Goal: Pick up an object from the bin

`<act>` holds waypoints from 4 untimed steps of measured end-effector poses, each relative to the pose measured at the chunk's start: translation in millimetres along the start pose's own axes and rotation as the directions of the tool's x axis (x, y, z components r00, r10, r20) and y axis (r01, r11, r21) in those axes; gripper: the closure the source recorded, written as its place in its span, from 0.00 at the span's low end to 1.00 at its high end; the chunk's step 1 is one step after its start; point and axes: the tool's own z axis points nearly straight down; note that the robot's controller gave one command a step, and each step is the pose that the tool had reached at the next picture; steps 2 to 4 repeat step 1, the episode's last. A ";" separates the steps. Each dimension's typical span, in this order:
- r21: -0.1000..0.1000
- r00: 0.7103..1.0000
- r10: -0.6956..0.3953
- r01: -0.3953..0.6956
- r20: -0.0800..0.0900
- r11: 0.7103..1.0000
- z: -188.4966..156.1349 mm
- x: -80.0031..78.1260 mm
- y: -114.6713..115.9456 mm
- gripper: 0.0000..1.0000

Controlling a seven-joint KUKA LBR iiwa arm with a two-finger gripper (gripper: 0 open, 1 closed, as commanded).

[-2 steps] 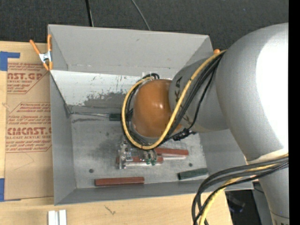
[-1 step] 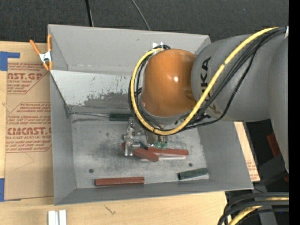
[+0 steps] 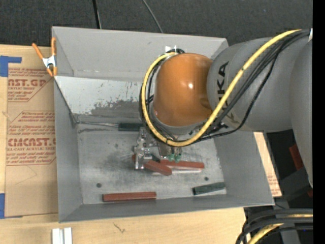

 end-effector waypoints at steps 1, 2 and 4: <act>0.000 0.988 -0.156 0.156 -0.010 0.988 -25.9 8.8 -15.9 1.00; 0.000 0.988 -0.156 0.156 -0.010 0.988 -25.9 8.8 -15.9 1.00; 0.000 0.988 -0.156 0.156 -0.010 0.988 -25.9 8.8 -15.9 1.00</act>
Offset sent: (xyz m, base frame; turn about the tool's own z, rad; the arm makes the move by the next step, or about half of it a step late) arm 0.0109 -0.0291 0.1019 -0.2734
